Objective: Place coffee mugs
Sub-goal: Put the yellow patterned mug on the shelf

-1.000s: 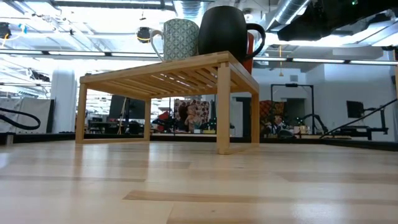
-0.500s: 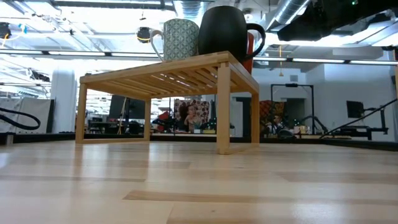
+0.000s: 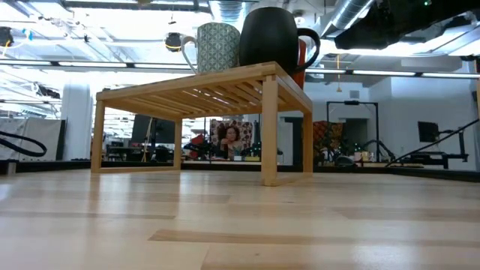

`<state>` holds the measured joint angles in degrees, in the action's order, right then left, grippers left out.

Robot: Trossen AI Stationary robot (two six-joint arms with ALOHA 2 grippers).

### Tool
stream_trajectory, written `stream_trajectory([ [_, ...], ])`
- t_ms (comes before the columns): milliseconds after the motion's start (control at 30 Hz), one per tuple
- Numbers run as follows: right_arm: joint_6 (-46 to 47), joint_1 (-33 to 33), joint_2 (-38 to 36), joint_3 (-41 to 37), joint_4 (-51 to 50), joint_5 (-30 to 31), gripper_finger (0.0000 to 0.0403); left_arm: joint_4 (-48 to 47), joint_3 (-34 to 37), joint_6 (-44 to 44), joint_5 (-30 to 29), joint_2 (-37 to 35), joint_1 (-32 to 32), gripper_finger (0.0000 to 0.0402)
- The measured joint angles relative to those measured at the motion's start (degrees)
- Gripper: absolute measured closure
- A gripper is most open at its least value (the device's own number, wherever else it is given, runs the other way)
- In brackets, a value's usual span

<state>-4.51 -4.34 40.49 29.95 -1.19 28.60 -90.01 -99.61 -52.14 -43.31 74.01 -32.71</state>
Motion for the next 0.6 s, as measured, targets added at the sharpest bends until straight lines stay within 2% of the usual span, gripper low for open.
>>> stream_trajectory([
  [167,0.0,0.0,0.0,0.0,0.0,0.0,0.0163,1.4,-7.0,11.3,-14.8,-3.5,7.9,0.0399],
  [233,0.0,0.0,0.0,0.0,0.0,0.0,0.0163,2.1,-9.4,16.7,-17.1,-3.8,13.3,0.0400],
  [300,0.1,0.0,0.0,0.0,0.0,0.0,0.0163,5.9,-10.7,23.6,-16.8,-3.8,20.1,0.0400],
  [367,0.2,0.0,0.0,0.0,0.1,0.0,0.0163,11.5,-11.0,30.5,-11.4,-3.7,27.7,0.0401],
  [467,0.2,0.0,0.4,0.0,0.5,0.0,0.0163,20.0,-11.1,39.9,1.5,-1.9,40.8,0.0401],
  [600,0.2,0.0,1.7,0.0,0.6,0.0,0.0163,22.3,-11.0,44.4,14.9,3.2,57.2,0.0401],
])
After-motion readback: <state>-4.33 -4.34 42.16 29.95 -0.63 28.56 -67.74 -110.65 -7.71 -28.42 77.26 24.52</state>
